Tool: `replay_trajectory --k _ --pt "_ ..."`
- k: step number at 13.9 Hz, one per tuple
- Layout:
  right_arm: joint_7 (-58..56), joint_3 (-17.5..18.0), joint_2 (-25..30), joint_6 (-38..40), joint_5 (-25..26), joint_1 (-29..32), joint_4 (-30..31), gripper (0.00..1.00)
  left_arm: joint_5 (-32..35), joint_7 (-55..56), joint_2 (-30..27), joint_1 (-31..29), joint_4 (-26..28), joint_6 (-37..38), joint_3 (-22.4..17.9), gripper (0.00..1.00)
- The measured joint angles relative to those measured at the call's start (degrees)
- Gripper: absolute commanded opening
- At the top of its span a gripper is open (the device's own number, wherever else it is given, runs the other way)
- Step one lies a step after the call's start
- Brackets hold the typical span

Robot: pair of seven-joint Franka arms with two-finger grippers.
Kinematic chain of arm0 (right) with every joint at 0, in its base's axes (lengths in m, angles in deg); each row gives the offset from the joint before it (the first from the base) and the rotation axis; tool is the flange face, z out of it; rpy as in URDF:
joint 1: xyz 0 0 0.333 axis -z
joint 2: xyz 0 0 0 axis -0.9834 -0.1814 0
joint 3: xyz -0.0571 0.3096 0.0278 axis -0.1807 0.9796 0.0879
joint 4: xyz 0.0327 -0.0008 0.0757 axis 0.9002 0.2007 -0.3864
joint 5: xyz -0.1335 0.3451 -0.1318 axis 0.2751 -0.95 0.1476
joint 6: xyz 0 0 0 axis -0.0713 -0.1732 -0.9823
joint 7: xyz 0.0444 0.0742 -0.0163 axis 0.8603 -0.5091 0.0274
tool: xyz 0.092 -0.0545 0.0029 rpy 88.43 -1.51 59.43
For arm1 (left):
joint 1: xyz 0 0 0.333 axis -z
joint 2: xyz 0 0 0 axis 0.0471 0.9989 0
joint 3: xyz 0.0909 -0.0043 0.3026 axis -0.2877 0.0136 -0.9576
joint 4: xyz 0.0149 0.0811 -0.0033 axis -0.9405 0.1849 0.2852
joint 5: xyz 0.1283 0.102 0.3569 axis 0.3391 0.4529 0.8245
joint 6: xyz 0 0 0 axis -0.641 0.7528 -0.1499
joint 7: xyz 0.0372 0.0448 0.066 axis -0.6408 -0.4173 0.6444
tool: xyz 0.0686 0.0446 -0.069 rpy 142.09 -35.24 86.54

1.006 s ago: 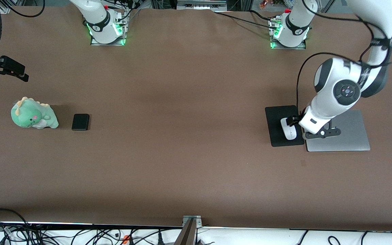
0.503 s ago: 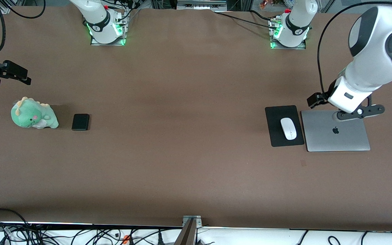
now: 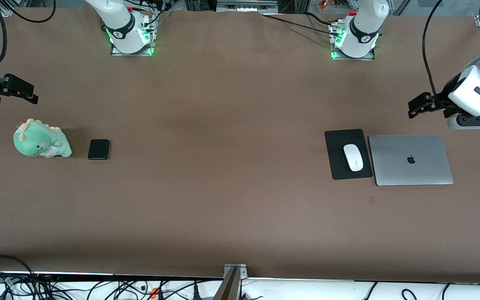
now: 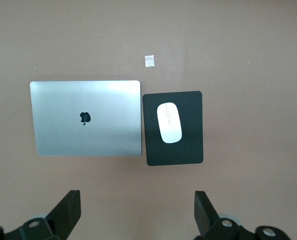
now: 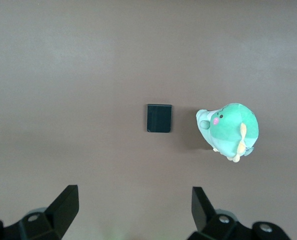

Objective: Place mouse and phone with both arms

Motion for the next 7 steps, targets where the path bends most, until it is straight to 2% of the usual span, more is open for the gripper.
replay_trajectory --k 7 --pt "0.0 0.0 0.0 0.0 0.0 0.0 0.0 1.00 0.0 -0.1 -0.2 1.0 0.0 1.1 0.1 1.00"
